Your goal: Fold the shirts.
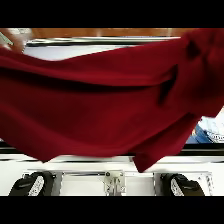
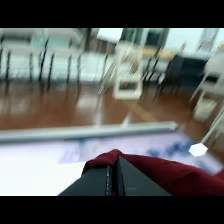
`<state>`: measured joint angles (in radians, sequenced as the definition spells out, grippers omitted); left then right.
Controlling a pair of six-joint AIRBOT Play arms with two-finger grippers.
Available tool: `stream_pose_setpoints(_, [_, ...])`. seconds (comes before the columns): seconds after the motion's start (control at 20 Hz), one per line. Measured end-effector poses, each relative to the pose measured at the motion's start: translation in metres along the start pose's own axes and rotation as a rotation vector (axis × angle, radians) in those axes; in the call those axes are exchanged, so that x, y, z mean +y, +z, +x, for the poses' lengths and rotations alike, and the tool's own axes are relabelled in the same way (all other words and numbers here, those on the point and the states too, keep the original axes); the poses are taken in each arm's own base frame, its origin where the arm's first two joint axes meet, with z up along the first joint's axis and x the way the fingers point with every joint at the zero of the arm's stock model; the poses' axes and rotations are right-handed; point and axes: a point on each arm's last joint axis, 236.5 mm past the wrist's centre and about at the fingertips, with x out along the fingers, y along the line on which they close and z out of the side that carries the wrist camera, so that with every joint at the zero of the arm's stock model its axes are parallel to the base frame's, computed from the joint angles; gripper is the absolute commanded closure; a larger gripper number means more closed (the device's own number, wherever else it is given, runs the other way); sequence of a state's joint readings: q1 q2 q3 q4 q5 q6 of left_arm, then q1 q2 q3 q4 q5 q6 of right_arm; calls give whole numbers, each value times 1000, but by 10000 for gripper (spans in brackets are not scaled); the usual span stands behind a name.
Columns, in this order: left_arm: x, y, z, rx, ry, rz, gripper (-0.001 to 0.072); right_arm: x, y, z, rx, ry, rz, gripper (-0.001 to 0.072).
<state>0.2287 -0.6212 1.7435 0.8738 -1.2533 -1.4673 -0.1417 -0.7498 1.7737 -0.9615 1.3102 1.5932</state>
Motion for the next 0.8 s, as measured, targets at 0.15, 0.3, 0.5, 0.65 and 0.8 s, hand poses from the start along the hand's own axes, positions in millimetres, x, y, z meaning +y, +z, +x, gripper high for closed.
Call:
stream_pose_setpoints(0.15, [44, -68, 23, 222, 87, -74, 670, -38, -38, 30, 164, -72, 79, 637])
stream_pose_setpoints(0.3, [87, -132, 52, 361, 148, -184, 669, -74, -81, 86, 291, -86, 176, 637])
stream_pose_setpoints(0.5, [151, -217, 98, 456, 237, -343, 669, -121, -149, 199, 385, -101, 271, 636])
stream_pose_setpoints(0.65, [192, -284, 130, 535, 294, -465, 668, -154, -206, 284, 401, -139, 310, 635])
stream_pose_setpoints(0.8, [220, -343, 155, 621, 334, -553, 667, -186, -260, 337, 416, -190, 320, 629])
